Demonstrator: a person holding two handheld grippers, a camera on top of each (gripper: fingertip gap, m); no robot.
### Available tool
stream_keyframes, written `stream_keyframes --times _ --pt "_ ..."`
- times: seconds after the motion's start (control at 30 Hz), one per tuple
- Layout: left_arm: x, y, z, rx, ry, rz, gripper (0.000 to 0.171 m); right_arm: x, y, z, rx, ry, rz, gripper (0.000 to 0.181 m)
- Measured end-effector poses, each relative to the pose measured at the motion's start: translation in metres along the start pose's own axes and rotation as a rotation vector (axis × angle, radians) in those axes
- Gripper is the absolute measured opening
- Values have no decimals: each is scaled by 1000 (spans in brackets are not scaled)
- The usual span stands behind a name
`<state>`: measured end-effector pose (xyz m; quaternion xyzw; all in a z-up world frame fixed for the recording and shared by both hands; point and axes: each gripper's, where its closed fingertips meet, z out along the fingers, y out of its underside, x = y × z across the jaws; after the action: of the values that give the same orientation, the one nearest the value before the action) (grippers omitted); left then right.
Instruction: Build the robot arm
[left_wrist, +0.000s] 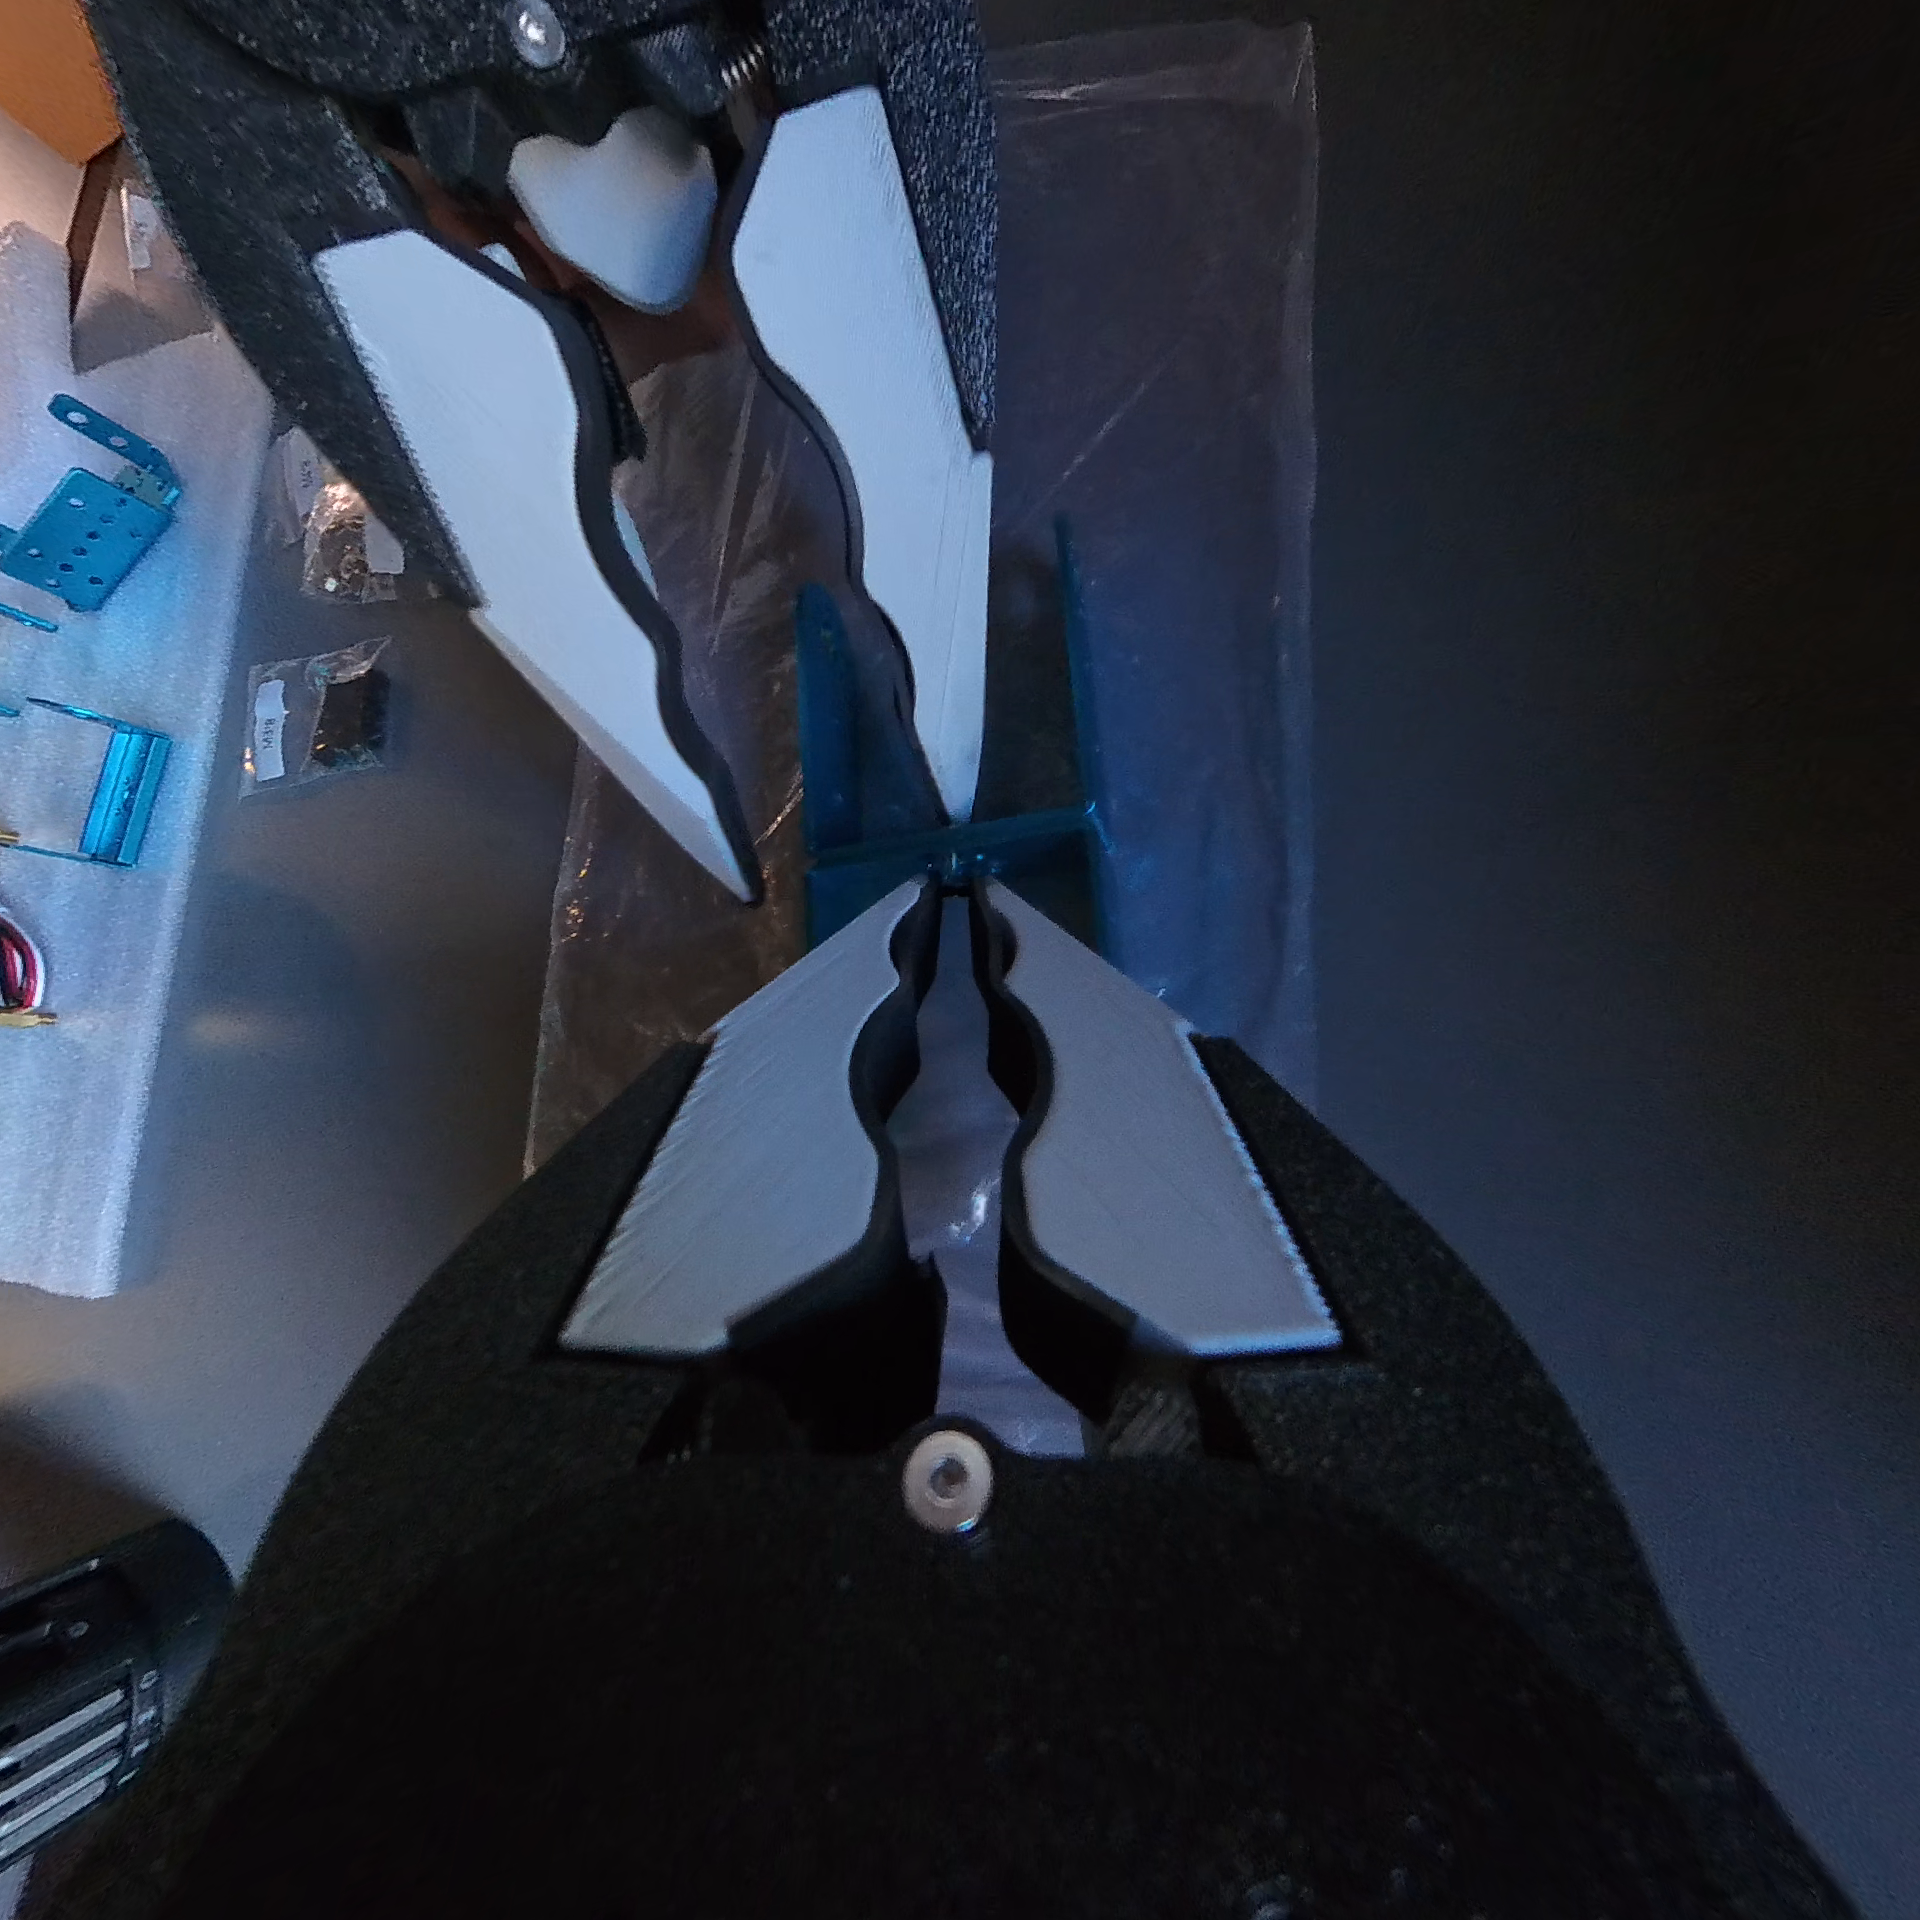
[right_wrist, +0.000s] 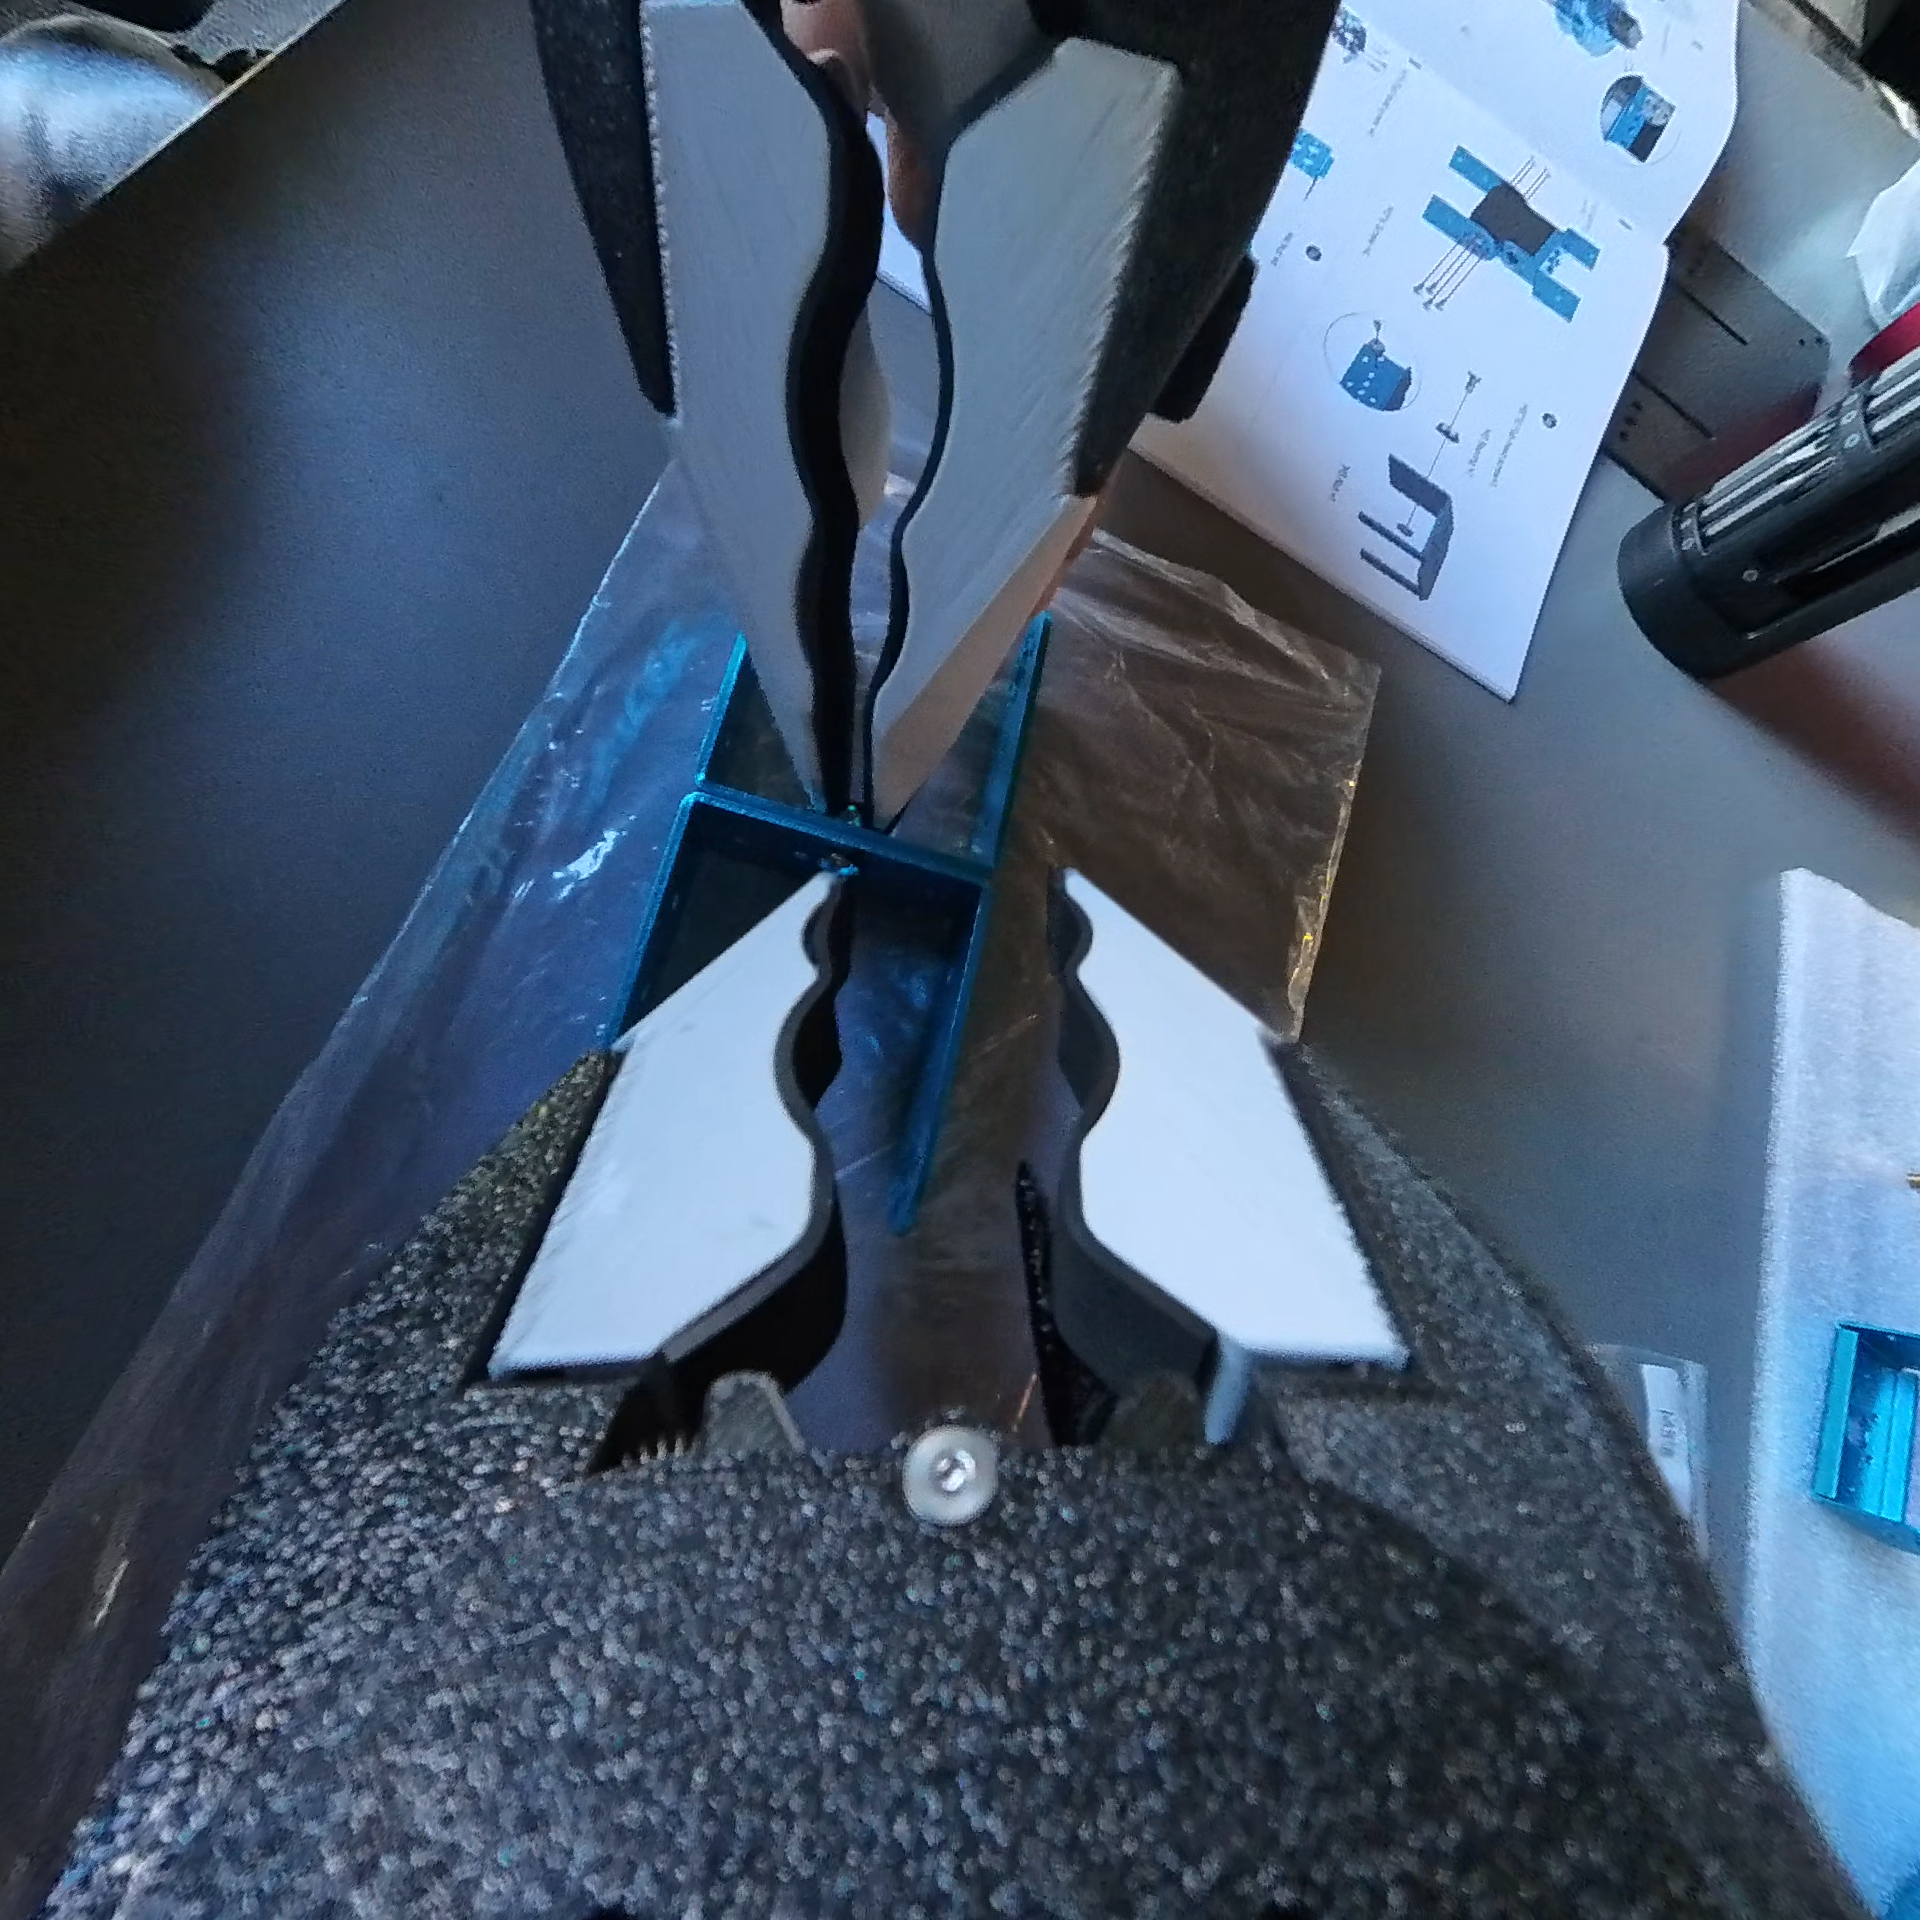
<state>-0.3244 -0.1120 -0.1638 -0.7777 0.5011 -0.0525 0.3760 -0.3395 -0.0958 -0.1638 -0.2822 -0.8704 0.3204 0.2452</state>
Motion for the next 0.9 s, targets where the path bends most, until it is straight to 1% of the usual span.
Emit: stream_keyframes --times 0.13,0.33,0.43,0.6,0.9 --pt "-1 -2 -2 11 4 -1 4 3 -1 -2 9 14 -1 34" --pt "-1 -4 -1 -6 3 20 4 2 -2 -2 19 9 7 32" --pt "0 -4 -1 -4 11 16 4 -2 -2 -4 19 -11 5 34" --pt "0 -4 -1 -6 11 22 4 1 -1 0 10 12 -7 34" --pt "-1 -4 -1 -20 10 34 4 -2 -3 -1 25 -13 15 35"
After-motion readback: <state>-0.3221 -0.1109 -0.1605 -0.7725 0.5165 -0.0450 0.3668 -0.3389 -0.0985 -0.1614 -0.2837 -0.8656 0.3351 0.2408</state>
